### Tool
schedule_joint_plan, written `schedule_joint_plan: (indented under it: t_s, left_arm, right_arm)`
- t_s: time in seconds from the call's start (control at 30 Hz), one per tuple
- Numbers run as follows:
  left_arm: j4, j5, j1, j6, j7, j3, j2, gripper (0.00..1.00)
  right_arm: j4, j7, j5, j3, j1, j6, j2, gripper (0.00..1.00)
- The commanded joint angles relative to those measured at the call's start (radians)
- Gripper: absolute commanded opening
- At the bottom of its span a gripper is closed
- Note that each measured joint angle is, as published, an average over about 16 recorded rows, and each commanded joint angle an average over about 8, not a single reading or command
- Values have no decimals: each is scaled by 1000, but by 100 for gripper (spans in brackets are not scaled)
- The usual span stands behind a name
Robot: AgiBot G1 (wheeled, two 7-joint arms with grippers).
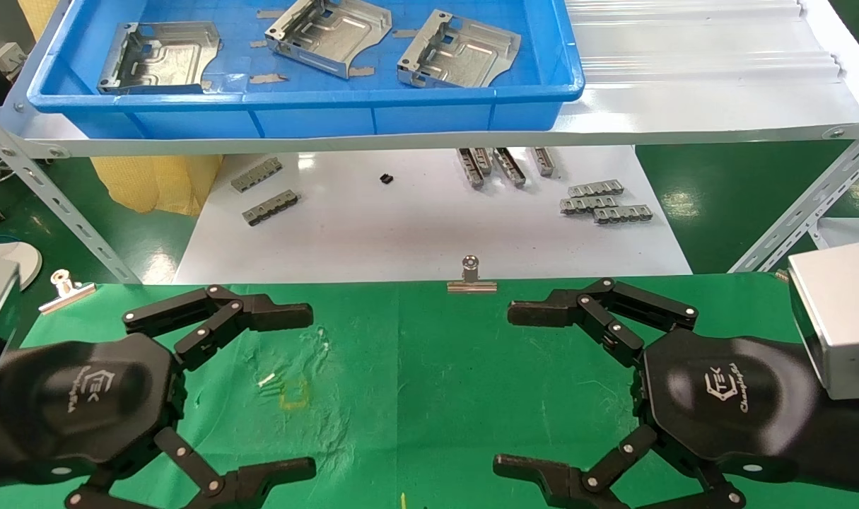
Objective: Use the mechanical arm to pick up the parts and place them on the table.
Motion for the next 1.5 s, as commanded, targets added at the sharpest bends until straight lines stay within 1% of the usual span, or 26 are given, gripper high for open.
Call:
schedule_joint_plan:
  t_s: [0.03, 1.5]
  left_arm:
    - [0, 0, 0, 0, 0, 0, 0, 100]
    - [0, 0, 0, 0, 0, 0, 0, 100]
  right_arm:
    - [0, 0, 0, 0, 0, 0, 0, 100]
    - [0, 0, 0, 0, 0, 0, 0, 100]
